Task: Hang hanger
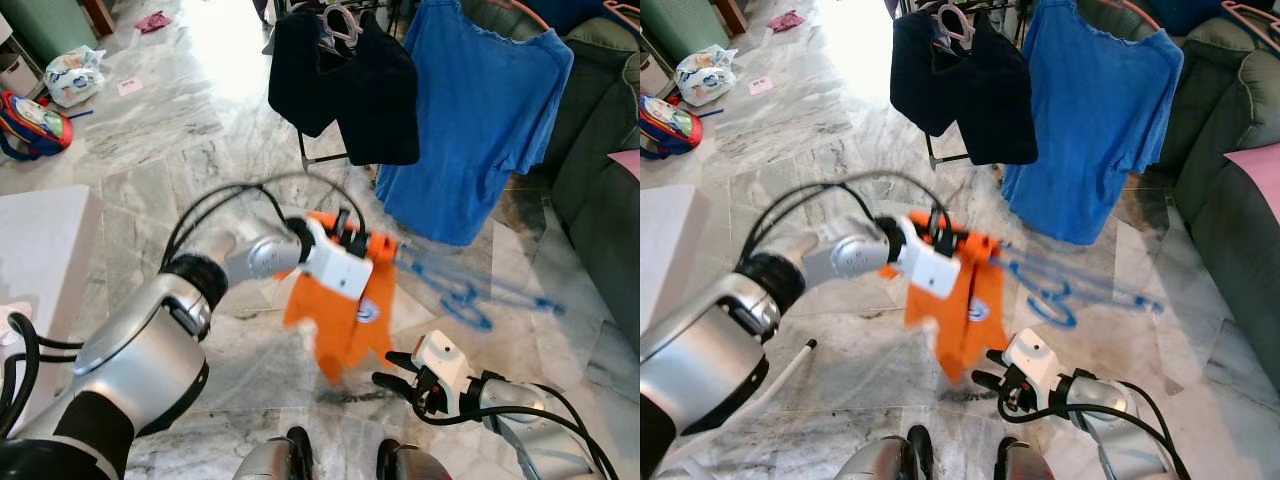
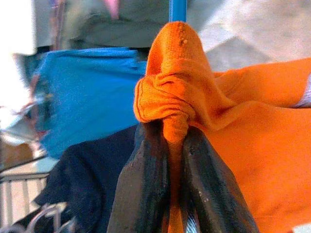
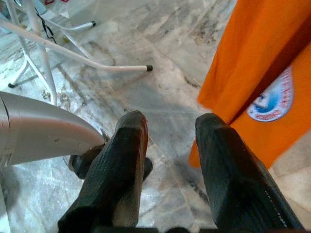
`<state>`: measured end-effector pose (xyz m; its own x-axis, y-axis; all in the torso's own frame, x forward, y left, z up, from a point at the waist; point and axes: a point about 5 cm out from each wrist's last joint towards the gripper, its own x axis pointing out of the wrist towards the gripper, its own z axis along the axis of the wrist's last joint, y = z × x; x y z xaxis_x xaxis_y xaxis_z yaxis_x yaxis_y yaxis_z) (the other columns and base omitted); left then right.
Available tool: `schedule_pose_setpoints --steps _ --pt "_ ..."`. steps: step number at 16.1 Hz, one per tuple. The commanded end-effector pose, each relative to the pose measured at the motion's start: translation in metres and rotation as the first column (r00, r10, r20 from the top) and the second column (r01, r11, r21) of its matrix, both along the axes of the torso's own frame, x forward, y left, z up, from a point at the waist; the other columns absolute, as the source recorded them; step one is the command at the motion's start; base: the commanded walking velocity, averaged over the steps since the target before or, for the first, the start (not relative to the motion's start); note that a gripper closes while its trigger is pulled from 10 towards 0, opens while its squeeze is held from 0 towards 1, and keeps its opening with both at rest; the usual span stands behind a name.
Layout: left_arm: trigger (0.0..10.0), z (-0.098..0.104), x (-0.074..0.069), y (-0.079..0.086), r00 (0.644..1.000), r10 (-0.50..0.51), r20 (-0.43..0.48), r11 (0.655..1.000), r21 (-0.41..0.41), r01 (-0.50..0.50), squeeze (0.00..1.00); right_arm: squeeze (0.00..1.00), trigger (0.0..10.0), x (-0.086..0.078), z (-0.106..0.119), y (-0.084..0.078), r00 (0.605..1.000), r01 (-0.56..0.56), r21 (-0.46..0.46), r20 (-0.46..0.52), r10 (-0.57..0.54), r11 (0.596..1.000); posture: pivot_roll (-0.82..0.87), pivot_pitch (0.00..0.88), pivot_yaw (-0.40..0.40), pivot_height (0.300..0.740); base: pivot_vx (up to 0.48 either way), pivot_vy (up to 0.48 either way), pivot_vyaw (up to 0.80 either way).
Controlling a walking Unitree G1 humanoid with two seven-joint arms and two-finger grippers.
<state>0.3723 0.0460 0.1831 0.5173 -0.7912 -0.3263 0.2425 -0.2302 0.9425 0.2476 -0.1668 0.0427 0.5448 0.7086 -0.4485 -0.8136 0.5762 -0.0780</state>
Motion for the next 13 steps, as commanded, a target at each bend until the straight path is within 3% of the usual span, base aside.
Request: schedule_pose_setpoints --steps 1,2,3,6,8,9,13 --pt "3.9 0.021 0.007 0.002 0.999 0.037 0.021 0.992 -0.118 -0.034 0.0 0.0 10.0 -0.006 -0.009 -0.001 1.0 0.016 -0.005 -0.02 -0.016 1.0 -0.07 0.217 0.109 0.74 0.0 0.0 0.0" --pt "5.1 0.036 0.012 0.003 0.996 0.079 -0.046 0.97 -0.226 -0.087 0.0 0.0 10.0 -0.009 -0.013 -0.003 0.999 0.026 -0.009 -0.028 -0.026 1.0 -0.07 0.217 0.108 0.74 0.0 0.0 0.0" --pt "10.0 0.045 0.013 0.003 0.992 0.077 -0.097 0.958 -0.27 -0.101 0.0 0.0 10.0 -0.01 -0.016 -0.006 0.999 0.039 -0.004 -0.034 -0.039 0.999 -0.07 0.217 0.109 0.74 0.0 0.0 0.0" --pt "10.0 0.06 0.01 -0.002 0.973 -0.014 -0.231 0.945 -0.32 -0.062 0.0 0.0 10.0 -0.012 -0.019 -0.018 0.994 0.09 0.05 -0.059 -0.087 0.995 -0.06 0.222 0.114 0.74 0.0 0.0 0.0" --pt "10.0 0.058 0.005 -0.002 0.949 -0.082 -0.306 0.967 -0.253 0.002 0.0 0.0 10.0 -0.009 -0.013 -0.032 0.99 0.133 0.102 -0.068 -0.126 0.986 -0.05 0.223 0.117 0.74 0.0 0.0 0.0" --pt "10.0 0.057 0.003 -0.002 0.926 -0.116 -0.359 0.97 -0.241 0.028 0.0 1.0 10.0 -0.001 -0.005 -0.04 0.983 0.181 0.152 -0.044 -0.176 0.972 -0.05 0.223 0.12 0.74 0.0 0.0 0.0" --pt "10.0 0.05 -0.003 -0.002 0.913 -0.173 -0.37 0.966 -0.242 0.086 0.0 1.0 10.0 0.013 0.016 -0.056 0.975 0.204 0.144 0.056 -0.214 0.968 -0.06 0.226 0.121 0.74 0.0 0.0 0.0"
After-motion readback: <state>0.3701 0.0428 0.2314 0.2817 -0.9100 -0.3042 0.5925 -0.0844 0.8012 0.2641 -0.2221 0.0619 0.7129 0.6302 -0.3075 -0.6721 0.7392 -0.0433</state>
